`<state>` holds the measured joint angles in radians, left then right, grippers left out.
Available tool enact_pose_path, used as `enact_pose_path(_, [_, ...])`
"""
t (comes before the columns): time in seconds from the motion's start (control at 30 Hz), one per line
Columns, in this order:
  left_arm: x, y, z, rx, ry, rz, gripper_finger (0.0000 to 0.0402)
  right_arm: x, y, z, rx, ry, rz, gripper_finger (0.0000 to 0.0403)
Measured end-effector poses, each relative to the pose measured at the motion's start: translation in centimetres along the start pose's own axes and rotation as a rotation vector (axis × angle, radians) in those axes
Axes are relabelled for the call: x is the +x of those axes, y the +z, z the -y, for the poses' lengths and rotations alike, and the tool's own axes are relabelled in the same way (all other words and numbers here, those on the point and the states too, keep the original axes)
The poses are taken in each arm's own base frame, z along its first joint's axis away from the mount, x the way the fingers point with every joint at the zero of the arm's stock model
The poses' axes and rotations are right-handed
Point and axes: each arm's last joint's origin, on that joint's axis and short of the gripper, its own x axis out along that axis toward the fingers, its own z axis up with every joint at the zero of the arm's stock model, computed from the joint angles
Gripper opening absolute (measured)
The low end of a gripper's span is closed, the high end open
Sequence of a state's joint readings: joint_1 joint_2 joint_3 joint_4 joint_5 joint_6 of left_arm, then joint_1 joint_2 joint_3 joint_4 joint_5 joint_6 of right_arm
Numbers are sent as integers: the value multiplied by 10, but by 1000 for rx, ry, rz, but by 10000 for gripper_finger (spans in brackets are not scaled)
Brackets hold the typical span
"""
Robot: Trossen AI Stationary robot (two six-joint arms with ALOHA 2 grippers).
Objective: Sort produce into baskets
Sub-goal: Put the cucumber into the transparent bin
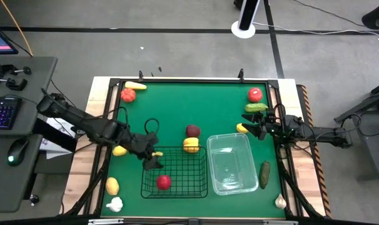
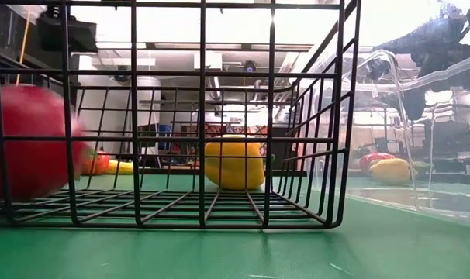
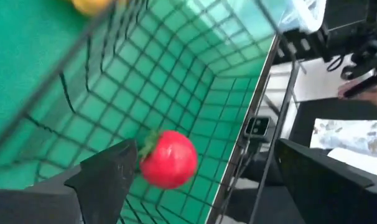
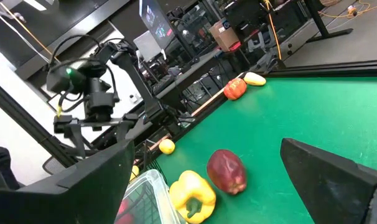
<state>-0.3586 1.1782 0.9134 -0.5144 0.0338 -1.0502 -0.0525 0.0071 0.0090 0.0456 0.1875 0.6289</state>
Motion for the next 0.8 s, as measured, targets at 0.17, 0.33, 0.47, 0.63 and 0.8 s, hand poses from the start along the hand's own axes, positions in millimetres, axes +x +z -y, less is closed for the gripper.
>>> enact_pose_path(0.17, [-22, 27, -13, 39, -9, 148, 366, 0, 0, 0, 0, 0, -1, 397])
enact_pose_path(0.33, [-55, 55, -29, 118, 36, 397, 366, 0, 0, 0, 0, 0, 0, 397])
enact_pose_path(0.47, [-79, 65, -39, 86, 79, 568, 367, 0, 7, -2, 105, -21, 107, 397])
enact_pose_path(0.63, [-98, 64, -45, 99, 103, 633, 367, -4, 25, -8, 574, 35, 364, 397])
enact_pose_path(0.8, [-104, 66, -50, 124, 223, 727, 367, -10, 46, -20, 500, 130, 570, 397])
